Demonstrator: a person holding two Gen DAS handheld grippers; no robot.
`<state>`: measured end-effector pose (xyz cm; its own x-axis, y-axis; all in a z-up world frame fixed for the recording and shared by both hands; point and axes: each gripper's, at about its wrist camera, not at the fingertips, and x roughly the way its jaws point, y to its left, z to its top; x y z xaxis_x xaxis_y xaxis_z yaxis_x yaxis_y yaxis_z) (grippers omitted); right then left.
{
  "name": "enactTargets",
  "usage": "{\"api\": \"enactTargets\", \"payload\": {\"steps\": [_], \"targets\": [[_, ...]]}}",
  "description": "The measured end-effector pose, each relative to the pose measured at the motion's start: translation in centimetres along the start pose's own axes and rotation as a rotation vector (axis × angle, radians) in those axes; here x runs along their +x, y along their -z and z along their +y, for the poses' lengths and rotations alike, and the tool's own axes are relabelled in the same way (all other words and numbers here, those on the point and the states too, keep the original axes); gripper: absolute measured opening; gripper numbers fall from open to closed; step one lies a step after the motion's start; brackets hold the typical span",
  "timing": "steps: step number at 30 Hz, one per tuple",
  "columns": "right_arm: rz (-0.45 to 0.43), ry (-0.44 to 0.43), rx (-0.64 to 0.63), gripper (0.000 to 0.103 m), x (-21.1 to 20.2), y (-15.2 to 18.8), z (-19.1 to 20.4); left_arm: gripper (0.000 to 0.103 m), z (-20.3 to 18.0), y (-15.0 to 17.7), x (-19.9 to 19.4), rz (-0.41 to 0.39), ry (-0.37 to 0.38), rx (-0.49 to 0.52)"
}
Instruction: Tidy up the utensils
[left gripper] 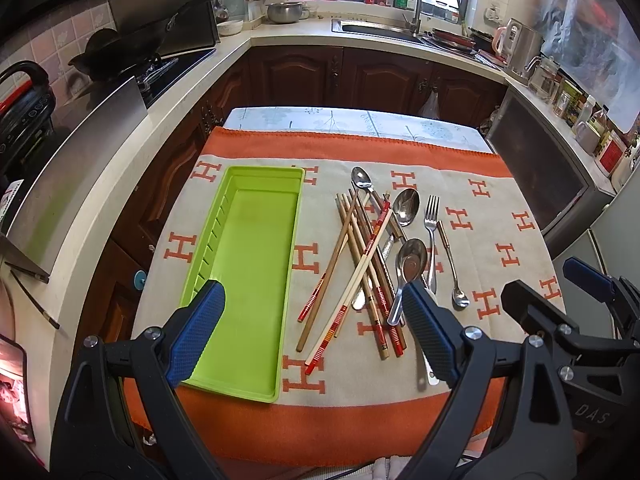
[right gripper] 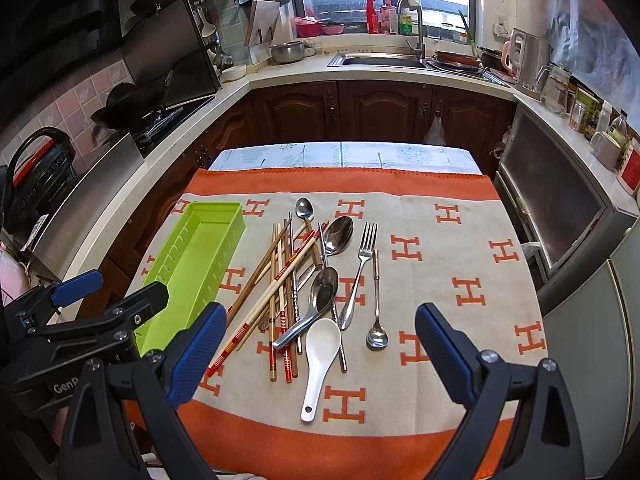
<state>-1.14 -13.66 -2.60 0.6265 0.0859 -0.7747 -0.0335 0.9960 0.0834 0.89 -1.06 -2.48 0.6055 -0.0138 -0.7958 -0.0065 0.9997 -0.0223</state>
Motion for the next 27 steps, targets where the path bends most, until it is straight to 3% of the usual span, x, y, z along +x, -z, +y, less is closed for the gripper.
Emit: {"api": "enactTargets", "payload": {"steps": [27], "targets": [[-0.041,0.039,-0.023,0.096,-1.0,-0.3,0.4,0.089,0.3,0.3,0.1,0.004,0.0,-0.003]]}}
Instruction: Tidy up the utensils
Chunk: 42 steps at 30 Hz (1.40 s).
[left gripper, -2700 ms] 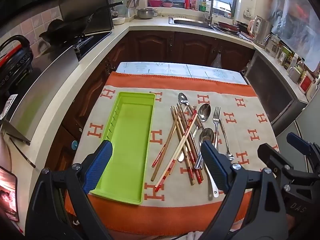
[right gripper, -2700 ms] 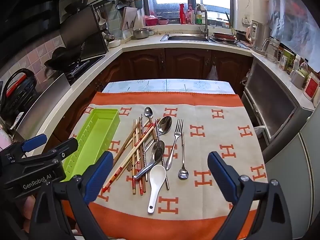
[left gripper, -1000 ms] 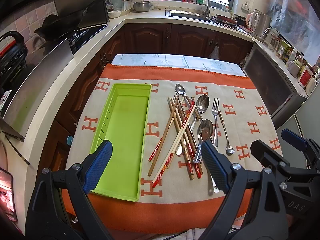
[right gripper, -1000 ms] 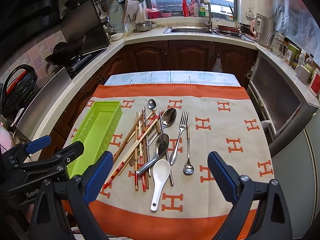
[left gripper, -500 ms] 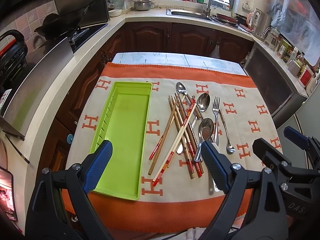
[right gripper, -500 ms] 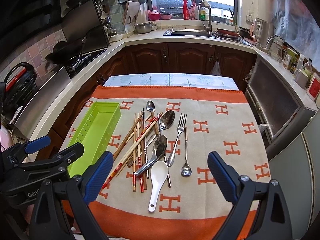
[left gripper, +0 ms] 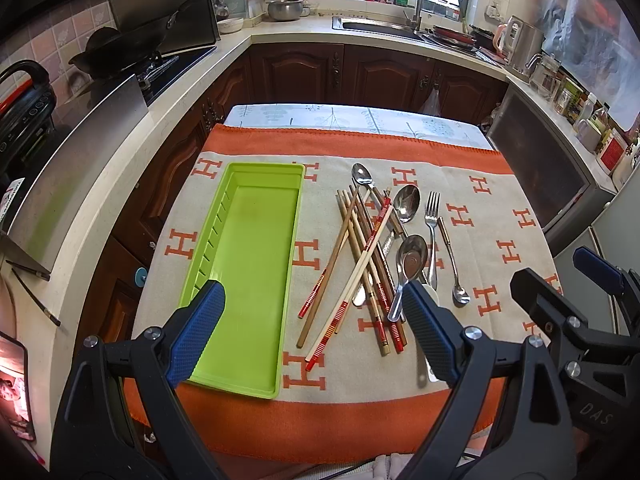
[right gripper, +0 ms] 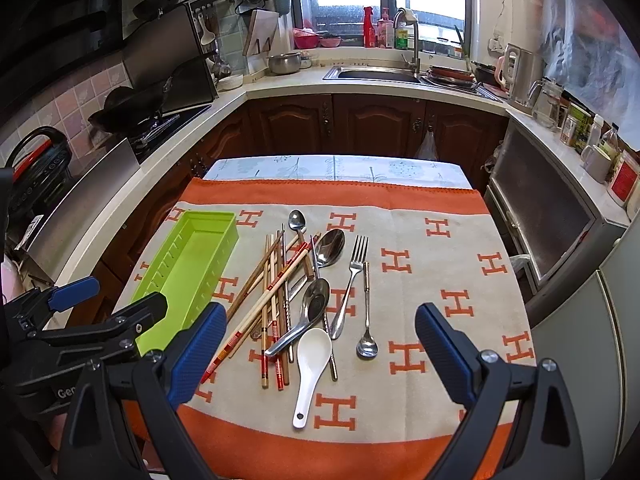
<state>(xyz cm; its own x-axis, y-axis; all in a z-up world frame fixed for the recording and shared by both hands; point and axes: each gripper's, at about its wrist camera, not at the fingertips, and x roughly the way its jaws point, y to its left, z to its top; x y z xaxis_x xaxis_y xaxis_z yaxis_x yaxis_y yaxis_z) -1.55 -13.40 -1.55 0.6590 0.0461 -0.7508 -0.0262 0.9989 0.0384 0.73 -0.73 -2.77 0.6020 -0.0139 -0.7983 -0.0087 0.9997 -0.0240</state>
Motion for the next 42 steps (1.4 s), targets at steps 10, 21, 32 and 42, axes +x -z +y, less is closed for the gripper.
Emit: {"api": "enactTargets", "payload": {"steps": [10,21,32,42], "targets": [[-0.019,0.002,-0.017,0.096,-0.4,-0.1,0.3,0.089,0.0,0.2,0.0,0.002,-0.001,0.0],[-0.01,-0.016,-0.011,0.088,-0.4,-0.1,0.4,0.089,0.0,0.5,0.0,0.002,0.001,0.0],[0.011,-0.02,0.007,0.084,0.0,0.2,0.1,0.089,-0.1,0.6,0.0,0.006,0.0,0.0],[0.012,-0.022,0.011,0.084,0.1,0.3,-0.1,0.089,-0.3,1.1,0.1,0.016,0.004,-0.001]]}}
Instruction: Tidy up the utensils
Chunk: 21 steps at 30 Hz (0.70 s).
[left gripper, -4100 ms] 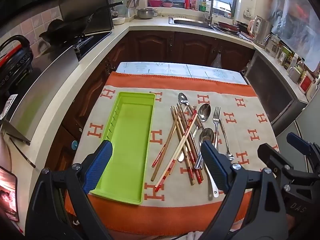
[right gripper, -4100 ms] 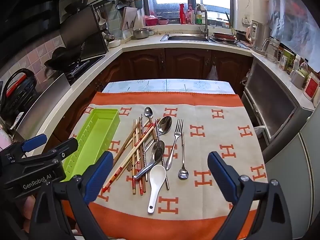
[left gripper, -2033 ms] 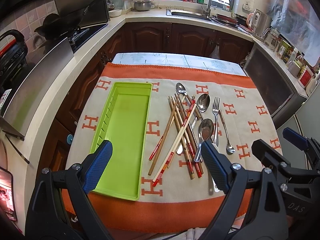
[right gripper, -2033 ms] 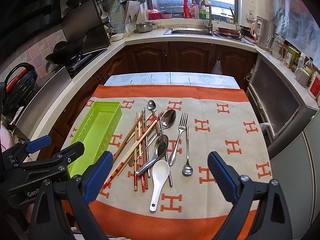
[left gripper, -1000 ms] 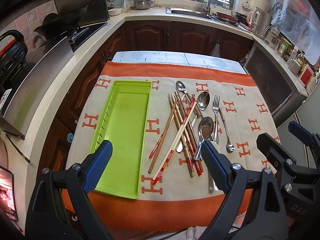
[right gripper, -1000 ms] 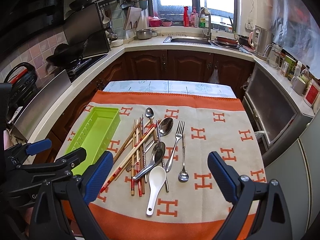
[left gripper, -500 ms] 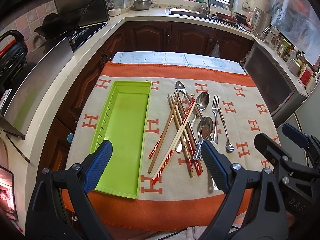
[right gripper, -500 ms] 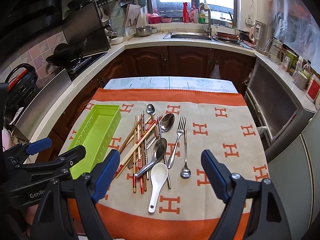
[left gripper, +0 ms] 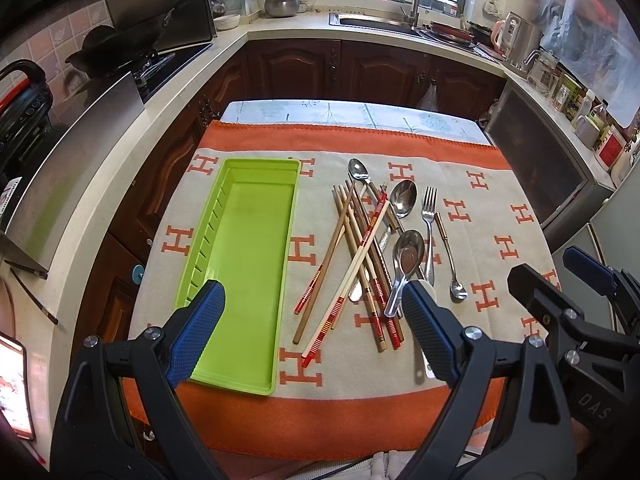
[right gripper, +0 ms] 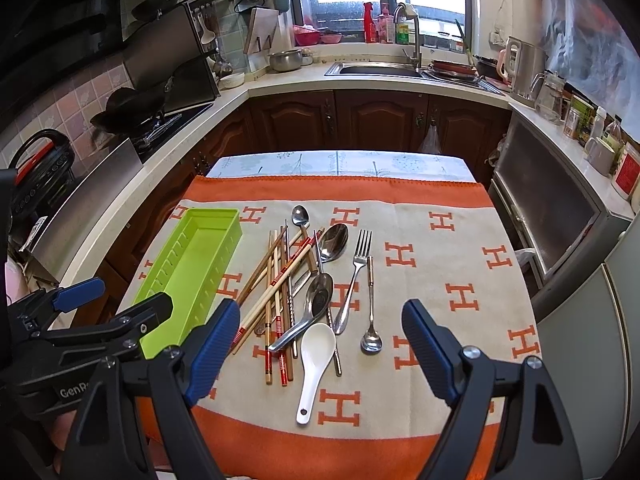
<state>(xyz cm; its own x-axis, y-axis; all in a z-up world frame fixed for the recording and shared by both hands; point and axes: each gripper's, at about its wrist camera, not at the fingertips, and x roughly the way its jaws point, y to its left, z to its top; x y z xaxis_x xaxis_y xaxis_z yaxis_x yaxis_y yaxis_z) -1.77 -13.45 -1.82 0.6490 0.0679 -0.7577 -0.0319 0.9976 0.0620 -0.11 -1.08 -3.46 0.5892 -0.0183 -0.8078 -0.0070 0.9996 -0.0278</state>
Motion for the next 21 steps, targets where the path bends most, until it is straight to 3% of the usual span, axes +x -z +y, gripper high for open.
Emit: {"api": "enactTargets", "payload": {"steps": [9,13,18,21], "targets": [[-0.016,0.034,0.028,0.084,0.9,-1.0,-1.3,0.089,2.1,-2.4,0.9,0.004,-0.008,-0.075],[0.004,0.0,0.059,0.084,1.5,-2.5,-2.3,0.086,3.7,-4.5,1.0,-0.019,0.01,-0.107],[0.025,-0.039,0.053,0.076,2.3,-4.3,-2.8,0.085,4.0,-6.9,1.0,-0.061,0.002,-0.067],[0.057,-0.078,0.054,0.071,3.3,-5.4,-3.0,0.085,3.5,-7.9,1.8,-0.039,0.048,-0.023]]}}
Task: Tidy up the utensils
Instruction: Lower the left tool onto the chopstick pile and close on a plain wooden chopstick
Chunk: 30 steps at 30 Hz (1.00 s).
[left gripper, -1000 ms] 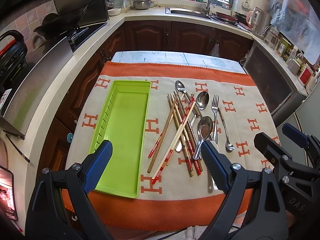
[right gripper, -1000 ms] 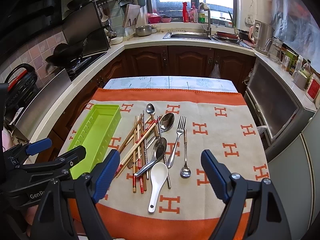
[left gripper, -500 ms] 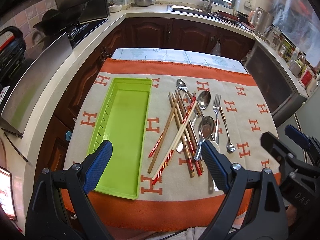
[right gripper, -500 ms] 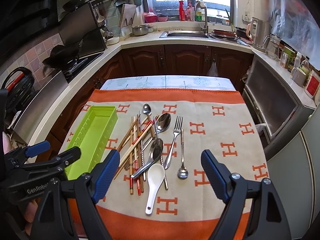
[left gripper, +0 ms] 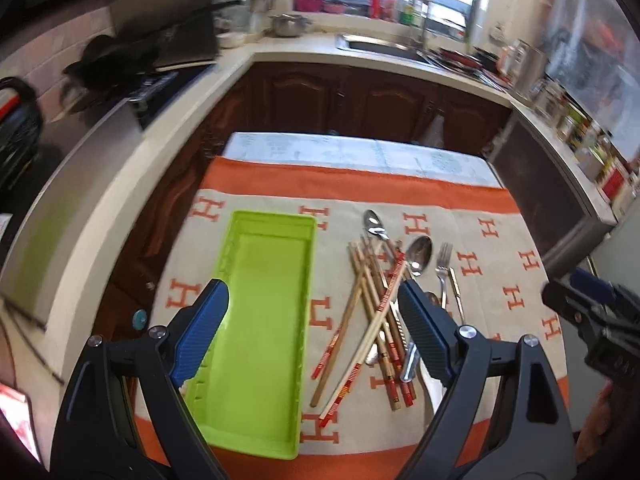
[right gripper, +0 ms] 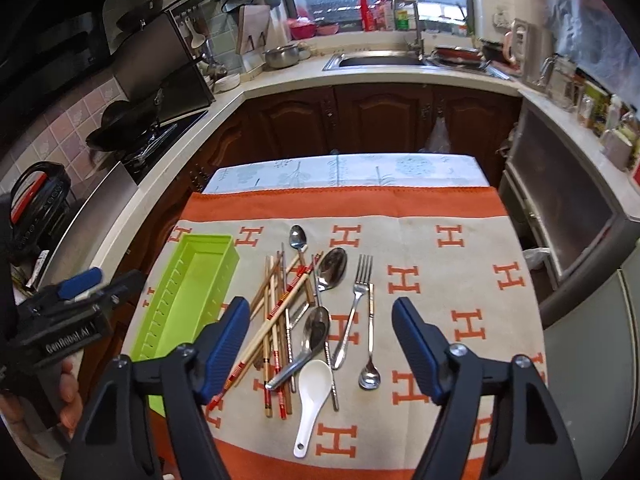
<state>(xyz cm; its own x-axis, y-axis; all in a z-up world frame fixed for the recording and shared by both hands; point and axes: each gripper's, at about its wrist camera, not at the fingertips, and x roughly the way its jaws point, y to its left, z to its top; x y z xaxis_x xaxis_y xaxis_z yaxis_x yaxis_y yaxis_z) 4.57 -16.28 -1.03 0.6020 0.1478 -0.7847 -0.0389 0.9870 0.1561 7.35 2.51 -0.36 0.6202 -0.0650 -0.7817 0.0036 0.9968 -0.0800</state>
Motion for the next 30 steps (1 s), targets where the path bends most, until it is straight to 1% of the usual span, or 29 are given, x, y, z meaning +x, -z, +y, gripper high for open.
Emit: {"api": "enactTargets", "payload": {"steps": [2,3,4,6,8,9,10,11,12,13,14,18,19,20,24,25,30], "targets": [[0.02,-0.018,0.001,0.066,0.8,-0.6,-0.1,0.085,-0.3,-0.3,1.3,0.044,0.058,0.003],[0.031,-0.025,-0.002,0.065,1.3,-0.7,-0.1,0.085,-0.5,-0.4,1.9,0.071,0.073,0.005],[0.045,-0.027,-0.006,0.064,1.9,-0.9,-0.2,0.085,-0.7,-0.5,3.1,0.116,0.084,0.009],[0.074,-0.04,-0.002,0.06,3.0,-1.0,-0.4,0.085,-1.2,-0.3,4.7,0.165,0.095,0.022],[0.113,-0.064,0.008,0.052,4.2,-1.2,-0.7,0.085,-1.7,0.1,6.7,0.214,0.107,0.053],[0.137,-0.077,0.018,0.05,5.0,-1.2,-1.0,0.082,-1.9,0.3,7.6,0.232,0.106,0.062],[0.156,-0.088,0.026,0.046,5.6,-1.1,-1.2,0.072,-2.1,0.8,8.2,0.242,0.107,0.067],[0.168,-0.094,0.029,0.044,6.1,-0.9,-1.5,0.06,-2.3,1.0,9.3,0.269,0.115,0.074],[0.183,-0.096,0.035,0.044,6.7,-0.7,-1.7,0.056,-2.4,1.3,10.4,0.304,0.122,0.078],[0.194,-0.097,0.042,0.043,7.2,-0.6,-2.0,0.049,-2.7,1.7,11.3,0.319,0.123,0.079],[0.208,-0.102,0.049,0.043,7.8,-0.4,-2.1,0.044,-2.7,2.0,12.2,0.34,0.128,0.078],[0.261,-0.138,0.079,0.037,10.1,0.3,-2.6,0.038,-3.1,2.7,14.6,0.366,0.121,0.108],[0.276,-0.154,0.089,0.036,10.8,0.5,-2.6,0.035,-3.3,2.7,15.1,0.369,0.119,0.116],[0.286,-0.165,0.097,0.036,11.3,0.5,-2.6,0.031,-3.4,2.7,15.5,0.373,0.116,0.127],[0.314,-0.226,0.14,0.036,13.4,0.5,-2.5,0.024,-4.0,2.6,17.5,0.401,0.12,0.159],[0.319,-0.247,0.153,0.035,13.9,0.4,-2.4,0.021,-4.1,2.5,17.8,0.409,0.12,0.163],[0.337,-0.309,0.211,0.035,16.2,0.0,-2.3,0.018,-4.3,2.5,20.2,0.449,0.114,0.184]]}}
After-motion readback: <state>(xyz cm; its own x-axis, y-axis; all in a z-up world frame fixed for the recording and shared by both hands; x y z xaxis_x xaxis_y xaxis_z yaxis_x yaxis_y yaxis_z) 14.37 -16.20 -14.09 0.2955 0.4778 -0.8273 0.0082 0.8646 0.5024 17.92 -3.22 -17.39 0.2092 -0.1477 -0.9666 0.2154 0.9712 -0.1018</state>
